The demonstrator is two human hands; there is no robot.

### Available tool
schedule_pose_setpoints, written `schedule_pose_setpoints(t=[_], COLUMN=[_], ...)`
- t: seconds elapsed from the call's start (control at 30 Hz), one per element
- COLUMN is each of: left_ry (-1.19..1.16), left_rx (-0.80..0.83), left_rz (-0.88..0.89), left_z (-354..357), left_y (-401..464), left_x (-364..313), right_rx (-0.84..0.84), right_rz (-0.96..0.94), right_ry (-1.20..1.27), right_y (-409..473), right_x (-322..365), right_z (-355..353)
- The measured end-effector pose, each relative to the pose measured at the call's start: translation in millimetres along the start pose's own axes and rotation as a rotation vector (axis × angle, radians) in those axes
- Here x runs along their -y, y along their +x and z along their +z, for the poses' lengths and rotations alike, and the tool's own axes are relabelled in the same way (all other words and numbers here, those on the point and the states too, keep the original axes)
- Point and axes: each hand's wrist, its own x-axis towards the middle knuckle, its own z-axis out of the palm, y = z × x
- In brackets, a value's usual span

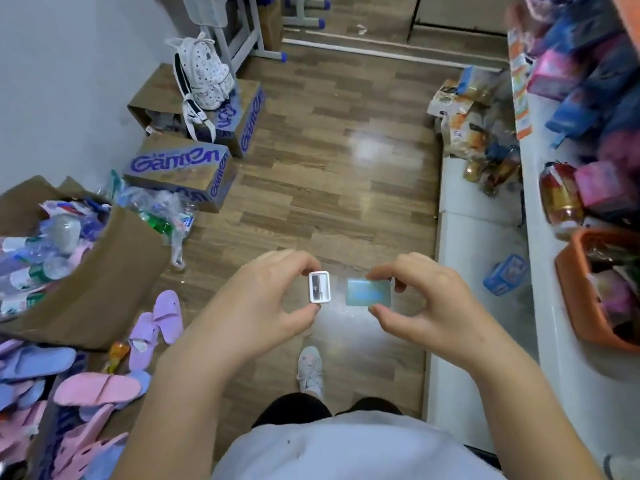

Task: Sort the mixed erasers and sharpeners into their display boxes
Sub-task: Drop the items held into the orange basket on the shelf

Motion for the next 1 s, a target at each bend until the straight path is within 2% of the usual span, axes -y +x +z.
schedule_pose_setpoints(t=[0.23, 0.5, 0.83, 1.0], left_ry=[0.006, -0.029, 0.019, 0.031], left_rx=[0.027, 0.077, 0.05, 0.043], left_rz=[0.05, 0.078, 0.13, 0.112], left_z=[-56.2, -73.7, -88.5, -98.3], left_y=[99.5, 213.2, 400.9, 468.1], left_x=[54.6, 83.6, 68.2, 65.9], right_rx=[-0.039, -0.093, -0.148, -0.129], right_rz=[0.058, 0.11, 0.063, 0.067], right_ry=[-0.014, -0.024, -0.068, -0.09], right_y=[104.2, 193.1, 314.9, 368.0], right_x=[-20.2, -79.0, -184.2, -220.3], right_z=[-12.1, -43.5, -132.3, -169.4])
